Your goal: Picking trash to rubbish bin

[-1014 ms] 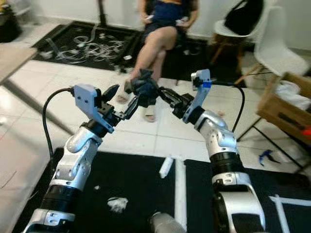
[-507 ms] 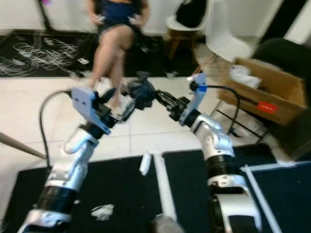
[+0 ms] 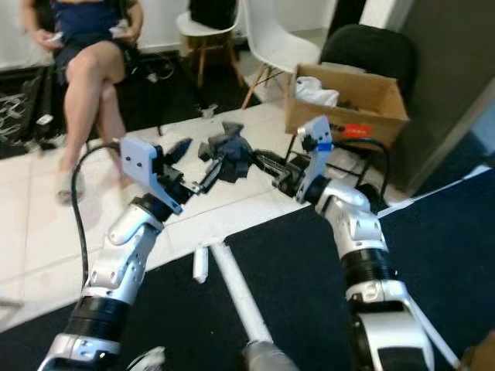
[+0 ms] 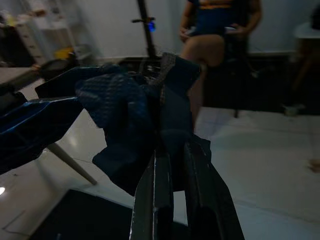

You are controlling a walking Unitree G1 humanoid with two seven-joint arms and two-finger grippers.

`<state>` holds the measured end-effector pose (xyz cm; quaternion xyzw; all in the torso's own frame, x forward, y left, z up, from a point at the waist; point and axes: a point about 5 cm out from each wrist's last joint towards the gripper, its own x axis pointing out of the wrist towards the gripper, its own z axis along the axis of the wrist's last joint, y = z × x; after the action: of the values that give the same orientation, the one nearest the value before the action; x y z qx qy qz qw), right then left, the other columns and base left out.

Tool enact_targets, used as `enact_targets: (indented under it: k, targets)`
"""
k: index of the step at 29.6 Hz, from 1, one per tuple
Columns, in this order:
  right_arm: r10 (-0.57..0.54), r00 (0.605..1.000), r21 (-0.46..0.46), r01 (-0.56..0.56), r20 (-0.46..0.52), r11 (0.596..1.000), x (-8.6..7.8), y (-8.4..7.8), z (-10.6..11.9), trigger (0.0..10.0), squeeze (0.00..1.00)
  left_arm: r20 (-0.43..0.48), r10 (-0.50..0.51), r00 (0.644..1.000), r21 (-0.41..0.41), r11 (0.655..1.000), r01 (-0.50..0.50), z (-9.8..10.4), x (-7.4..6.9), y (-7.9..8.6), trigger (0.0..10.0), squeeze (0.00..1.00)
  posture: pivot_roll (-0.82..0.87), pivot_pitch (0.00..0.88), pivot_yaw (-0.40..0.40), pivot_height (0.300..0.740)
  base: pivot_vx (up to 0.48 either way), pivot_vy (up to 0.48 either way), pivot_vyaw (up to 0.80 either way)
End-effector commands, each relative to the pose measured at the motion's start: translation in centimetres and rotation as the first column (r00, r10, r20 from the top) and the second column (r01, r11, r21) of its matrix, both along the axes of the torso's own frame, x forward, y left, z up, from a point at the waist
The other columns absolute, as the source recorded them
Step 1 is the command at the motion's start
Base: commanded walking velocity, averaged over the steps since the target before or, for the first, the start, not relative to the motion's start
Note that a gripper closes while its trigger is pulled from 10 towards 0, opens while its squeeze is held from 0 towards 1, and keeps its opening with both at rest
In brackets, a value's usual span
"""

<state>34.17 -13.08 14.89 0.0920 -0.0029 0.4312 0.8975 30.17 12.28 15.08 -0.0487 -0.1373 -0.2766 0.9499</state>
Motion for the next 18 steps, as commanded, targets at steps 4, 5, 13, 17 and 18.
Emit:
enact_targets:
  k: [4, 5, 13, 17, 18]
  targets:
    - [0.027, 1.000, -0.017, -0.027, 0.006, 0.999, -0.2, 0.5, -0.3, 10.0, 0.00, -0.001, -0.046, 0.999, 0.032, 0.998, 0.046, -0.5, -0.6, -0.2, 10.0, 0.00, -0.03, 0.000, -0.052, 0.740, 0.000, 0.000, -0.77]
    - [0.022, 1.000, -0.017, -0.022, 0.009, 1.000, -0.1, 0.5, -0.3, 10.0, 0.00, -0.001, -0.045, 0.999, 0.032, 0.998, 0.045, -0.5, -0.6, -0.3, 10.0, 0.00, -0.03, 0.000, -0.053, 0.740, 0.000, 0.000, -0.77]
    - [-0.167, 0.986, 0.032, 0.166, 0.007, 0.986, 1.2, -0.5, 0.2, 10.0, 0.00, 0.000, -0.051, 0.999, 0.035, 0.998, 0.051, -0.5, -0.6, -0.3, 10.0, 0.00, -0.03, 0.000, -0.055, 0.740, 0.000, 0.000, -0.77]
    - [-0.249, 0.968, 0.000, 0.249, 0.033, 0.969, 1.8, -1.2, 0.5, 10.0, 0.00, 0.001, -0.060, 0.998, 0.029, 0.998, 0.060, -0.5, -0.8, -0.3, 10.0, 0.00, -0.03, 0.000, -0.056, 0.740, 0.000, 0.000, -0.77]
    - [-0.263, 0.964, -0.009, 0.263, 0.040, 0.965, 1.9, -1.4, 0.6, 10.0, 0.00, 0.001, -0.064, 0.998, 0.028, 0.998, 0.064, -0.5, -0.8, -0.3, 10.0, 0.00, -0.03, 0.000, -0.054, 0.740, 0.000, 0.000, -0.77]
